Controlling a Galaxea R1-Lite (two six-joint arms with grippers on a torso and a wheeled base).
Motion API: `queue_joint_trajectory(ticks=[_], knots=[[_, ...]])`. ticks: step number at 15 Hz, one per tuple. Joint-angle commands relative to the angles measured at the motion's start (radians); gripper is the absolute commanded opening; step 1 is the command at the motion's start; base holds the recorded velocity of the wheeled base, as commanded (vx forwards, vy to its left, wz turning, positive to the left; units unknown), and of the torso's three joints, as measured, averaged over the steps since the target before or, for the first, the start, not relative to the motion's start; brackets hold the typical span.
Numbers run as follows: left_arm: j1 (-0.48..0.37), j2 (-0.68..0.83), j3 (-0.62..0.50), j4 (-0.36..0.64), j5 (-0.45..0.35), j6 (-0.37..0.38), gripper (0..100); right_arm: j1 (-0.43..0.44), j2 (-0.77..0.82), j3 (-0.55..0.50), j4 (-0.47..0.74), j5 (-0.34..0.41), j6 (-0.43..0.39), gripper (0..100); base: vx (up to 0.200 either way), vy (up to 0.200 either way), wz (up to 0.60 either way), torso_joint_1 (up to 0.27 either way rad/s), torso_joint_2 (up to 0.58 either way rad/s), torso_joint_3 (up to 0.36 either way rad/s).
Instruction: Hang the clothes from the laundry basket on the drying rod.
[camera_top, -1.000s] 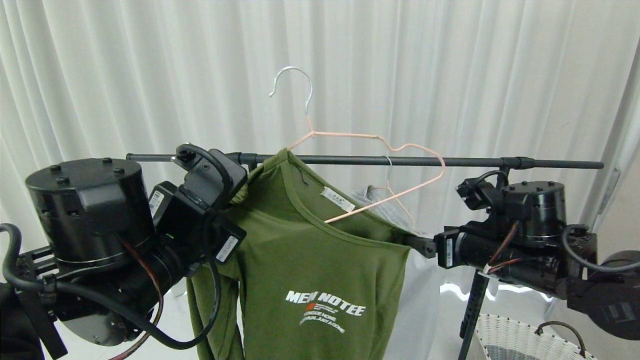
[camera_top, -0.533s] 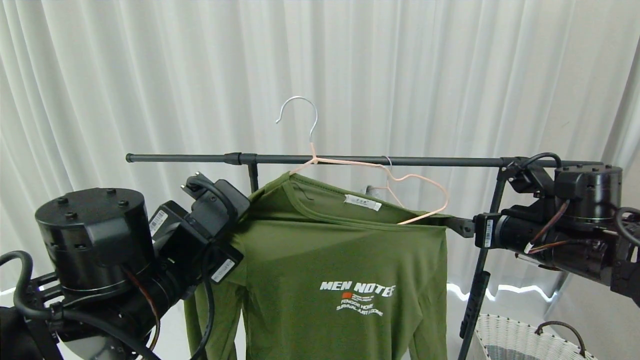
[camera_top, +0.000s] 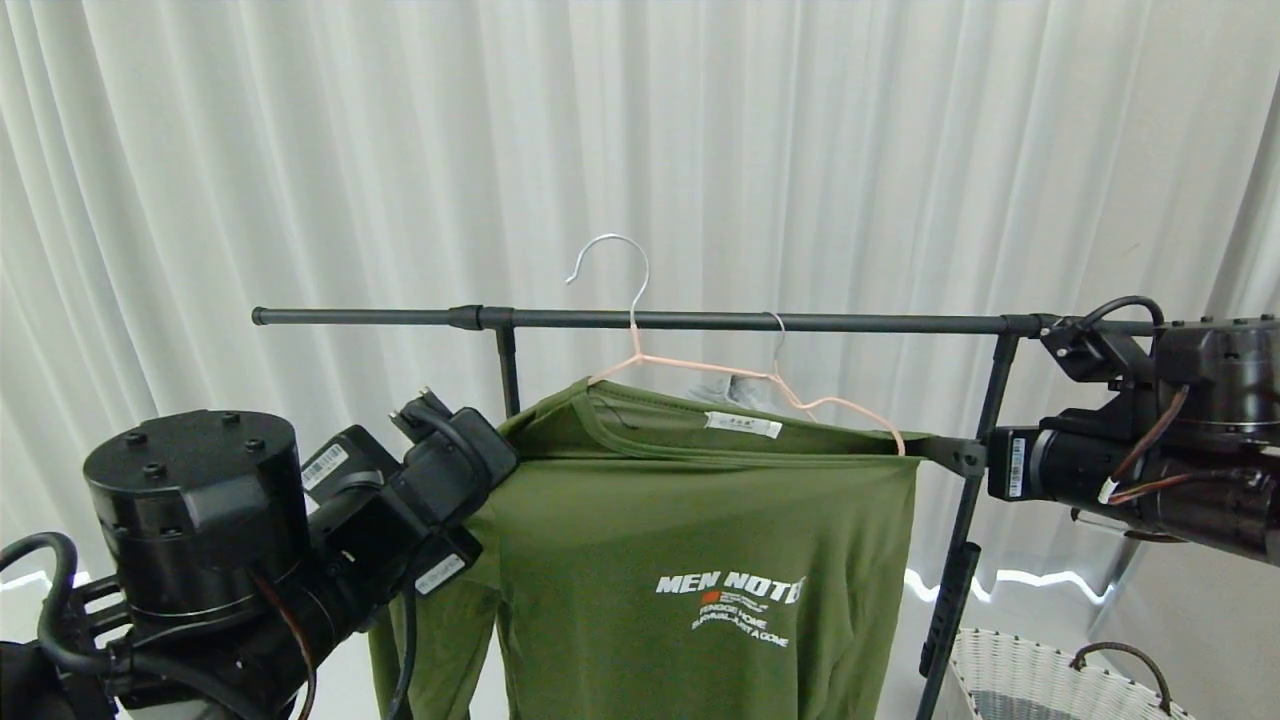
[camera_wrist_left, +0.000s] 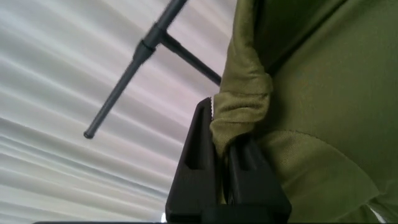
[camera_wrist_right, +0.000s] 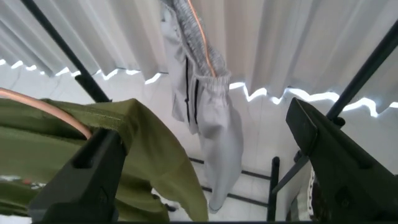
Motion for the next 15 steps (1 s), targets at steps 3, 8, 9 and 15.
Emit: queue_joint_trajectory(ticks=[3,8,9,15], knots=[[-0.002,0.013,0.018,-0.003,-0.049,0.013,0,0.0,-0.038,-0.064,0.092,0.016,-0.015,100,0.0,0.0,0.0,0.0,0.0,0.0],[0.005,0.014,0.055,-0.003,-0.084,0.058,0,0.03,-0.072,-0.176,0.282,0.024,-0.047,100,0.0,0.0,0.0,0.0,0.0,0.0],[0.015,0.013,0.056,-0.003,-0.084,0.059,0,0.03,-0.081,-0.196,0.325,0.024,-0.047,100,0.0,0.0,0.0,0.0,0.0,0.0],[0.022,0.005,0.052,-0.032,-0.084,0.05,0,0.078,-0.114,-0.179,0.36,0.022,-0.05,100,0.0,0.0,0.0,0.0,0.0,0.0]])
